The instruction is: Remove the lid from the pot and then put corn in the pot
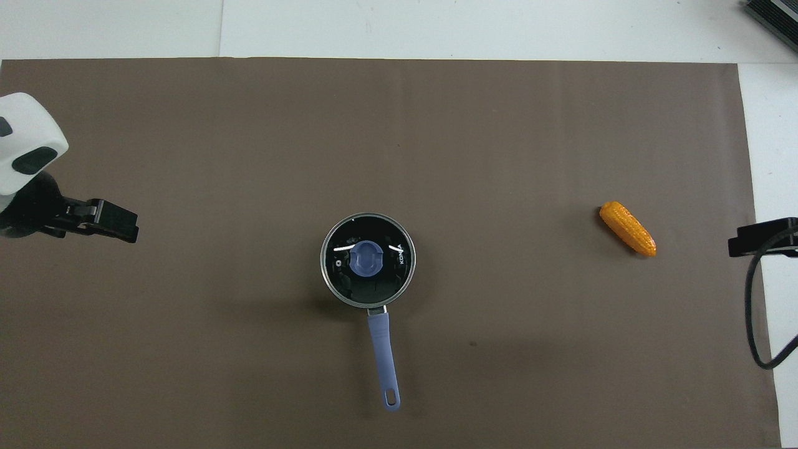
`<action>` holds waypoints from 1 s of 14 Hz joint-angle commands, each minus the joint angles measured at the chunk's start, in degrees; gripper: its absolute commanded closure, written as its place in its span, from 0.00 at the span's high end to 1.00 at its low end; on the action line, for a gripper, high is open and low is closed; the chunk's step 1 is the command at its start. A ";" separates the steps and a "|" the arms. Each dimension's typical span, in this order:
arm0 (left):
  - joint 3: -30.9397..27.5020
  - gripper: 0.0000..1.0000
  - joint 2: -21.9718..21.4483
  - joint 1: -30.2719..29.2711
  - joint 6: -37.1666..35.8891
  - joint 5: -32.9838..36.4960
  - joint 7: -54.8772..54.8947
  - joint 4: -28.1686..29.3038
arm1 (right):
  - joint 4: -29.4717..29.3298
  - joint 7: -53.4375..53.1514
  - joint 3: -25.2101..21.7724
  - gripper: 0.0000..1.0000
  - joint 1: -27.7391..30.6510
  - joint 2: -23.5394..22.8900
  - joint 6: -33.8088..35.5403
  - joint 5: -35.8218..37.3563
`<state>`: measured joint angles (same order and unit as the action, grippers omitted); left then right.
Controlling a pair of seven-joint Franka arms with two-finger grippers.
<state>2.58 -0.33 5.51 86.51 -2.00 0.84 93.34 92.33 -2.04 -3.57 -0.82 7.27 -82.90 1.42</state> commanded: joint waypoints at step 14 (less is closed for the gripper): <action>-0.39 1.00 1.65 19.61 16.40 -0.55 -13.30 9.66 | 0.57 0.28 -0.03 1.00 0.74 0.38 0.55 -0.71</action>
<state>3.15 1.06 22.62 100.37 -2.16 -9.58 101.60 92.51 -2.04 -3.59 -0.55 7.27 -82.90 1.41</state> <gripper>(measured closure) 0.000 0.000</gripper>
